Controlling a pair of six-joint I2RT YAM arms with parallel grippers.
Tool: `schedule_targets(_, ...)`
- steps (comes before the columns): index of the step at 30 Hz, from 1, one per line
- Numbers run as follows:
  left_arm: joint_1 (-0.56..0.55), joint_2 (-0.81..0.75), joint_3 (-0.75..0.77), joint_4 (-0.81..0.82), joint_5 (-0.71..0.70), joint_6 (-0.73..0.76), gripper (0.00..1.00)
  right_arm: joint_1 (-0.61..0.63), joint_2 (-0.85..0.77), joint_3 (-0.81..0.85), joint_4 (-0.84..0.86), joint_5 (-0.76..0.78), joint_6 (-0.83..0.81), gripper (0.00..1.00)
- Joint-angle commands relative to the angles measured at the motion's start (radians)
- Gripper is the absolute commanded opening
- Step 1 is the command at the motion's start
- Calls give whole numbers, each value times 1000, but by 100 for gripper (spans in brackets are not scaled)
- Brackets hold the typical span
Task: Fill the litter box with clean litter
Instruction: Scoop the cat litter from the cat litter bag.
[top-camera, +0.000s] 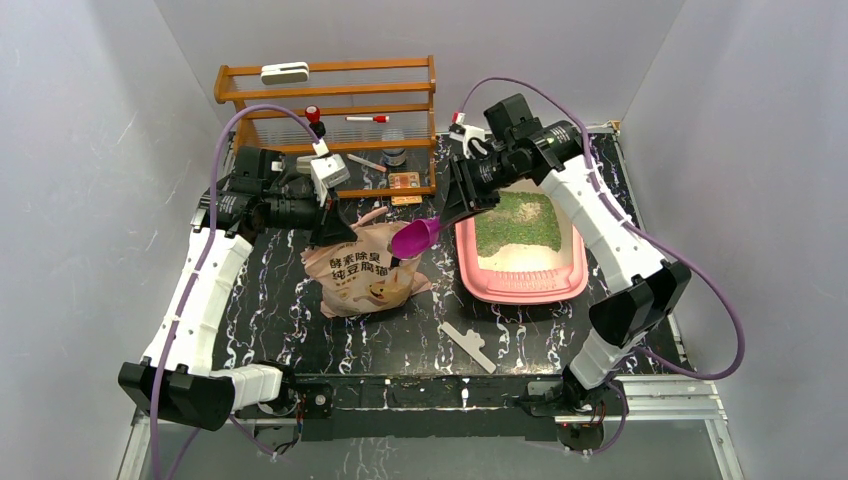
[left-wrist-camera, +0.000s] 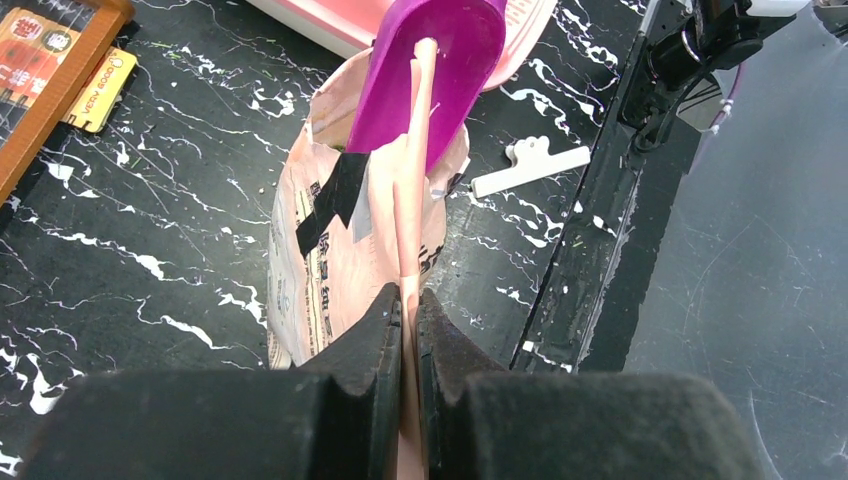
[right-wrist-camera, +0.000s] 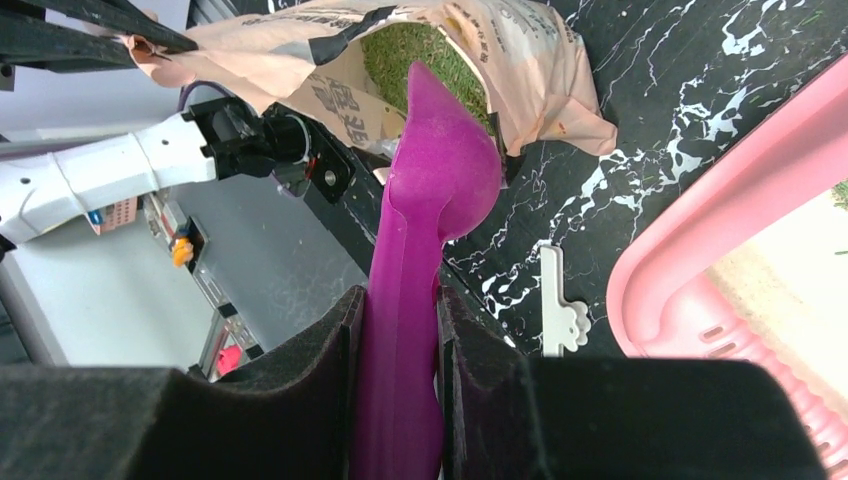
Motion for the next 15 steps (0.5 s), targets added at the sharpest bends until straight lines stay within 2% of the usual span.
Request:
schedule_targets(1,-4,-19,61,3,125,12,0,9,-19,-6,-28,9,-28,0)
schedule_targets(7,-36,73,118,-9,239,39,0,55,69,60,-106,192,-24,0)
schedule_targets(12,-204,199,263,-43,94,78,0,58,15,-6,-133,304,16,0)
schedule_targets(15,-218,253,314,-53,78,101,0,57,-31,-35,-135,304,48,0)
